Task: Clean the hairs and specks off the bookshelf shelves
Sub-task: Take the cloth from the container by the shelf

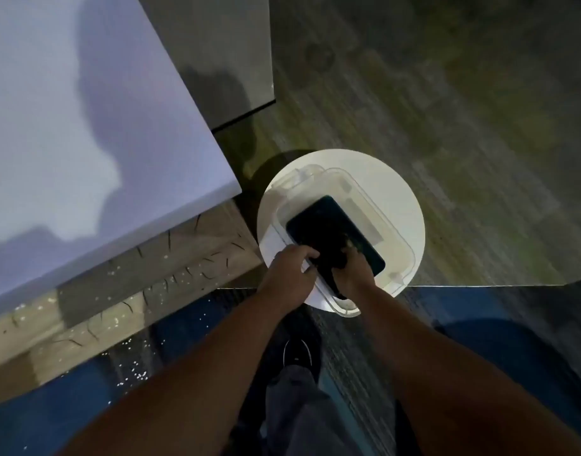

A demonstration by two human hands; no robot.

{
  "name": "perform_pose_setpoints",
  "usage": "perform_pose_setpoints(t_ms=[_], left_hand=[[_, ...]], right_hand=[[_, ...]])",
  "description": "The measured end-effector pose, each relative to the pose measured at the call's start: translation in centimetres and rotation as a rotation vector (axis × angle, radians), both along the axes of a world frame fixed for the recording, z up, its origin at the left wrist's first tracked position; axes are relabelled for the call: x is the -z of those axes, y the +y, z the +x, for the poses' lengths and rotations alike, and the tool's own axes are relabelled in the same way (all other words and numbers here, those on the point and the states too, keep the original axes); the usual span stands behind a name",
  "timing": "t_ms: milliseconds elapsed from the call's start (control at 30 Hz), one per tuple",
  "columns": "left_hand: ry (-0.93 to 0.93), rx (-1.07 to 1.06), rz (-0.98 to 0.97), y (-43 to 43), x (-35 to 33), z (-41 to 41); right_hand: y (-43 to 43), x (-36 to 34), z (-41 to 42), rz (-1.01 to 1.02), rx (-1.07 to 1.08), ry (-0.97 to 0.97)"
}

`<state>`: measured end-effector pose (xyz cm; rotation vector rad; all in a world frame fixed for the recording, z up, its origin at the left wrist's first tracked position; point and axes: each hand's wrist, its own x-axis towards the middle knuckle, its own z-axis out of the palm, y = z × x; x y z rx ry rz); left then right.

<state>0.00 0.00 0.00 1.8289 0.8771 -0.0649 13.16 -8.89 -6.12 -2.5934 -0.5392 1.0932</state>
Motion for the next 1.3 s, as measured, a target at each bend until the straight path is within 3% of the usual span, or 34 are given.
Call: perform_pose_setpoints(t_ms=[333, 567, 633, 867, 1000, 1167, 1300], left_hand=[[-0.096, -0.104, 0.084, -0.1, 3.2, -0.2], [-0.117, -0.024, 0.104, -0.1, 3.9, -0.8], [-0.115, -0.037, 0.060, -0.1, 3.6, -0.8], [-0.144, -0.050, -0.049, 0.2, 2.9, -1.7], [-0.167, -0.146, -0.133, 0.1, 1.3, -1.9], [-0.162, -0.421, -0.467, 0.2, -2.1, -2.0], [-0.269, -0.626, -0.726, 0.5, -5.8, -4.5]], right_hand=[[3.4, 5.7, 0.6, -0.154, 0.203, 0.105], [2.9, 6.4, 1.6, -0.324, -0.107, -0.051], [2.8, 6.3, 1.4, -0.312, -0.090, -0.106], [3.5, 6.2, 0.9, -0.031, 0.317, -0.083], [4.1, 2.3, 0.5, 0.184, 0.308, -0.183], [2.3, -5.4, -2.5, 0.602, 0.213, -0.265], [0.6, -11.3, -7.1, 0.845, 0.098, -0.107]])
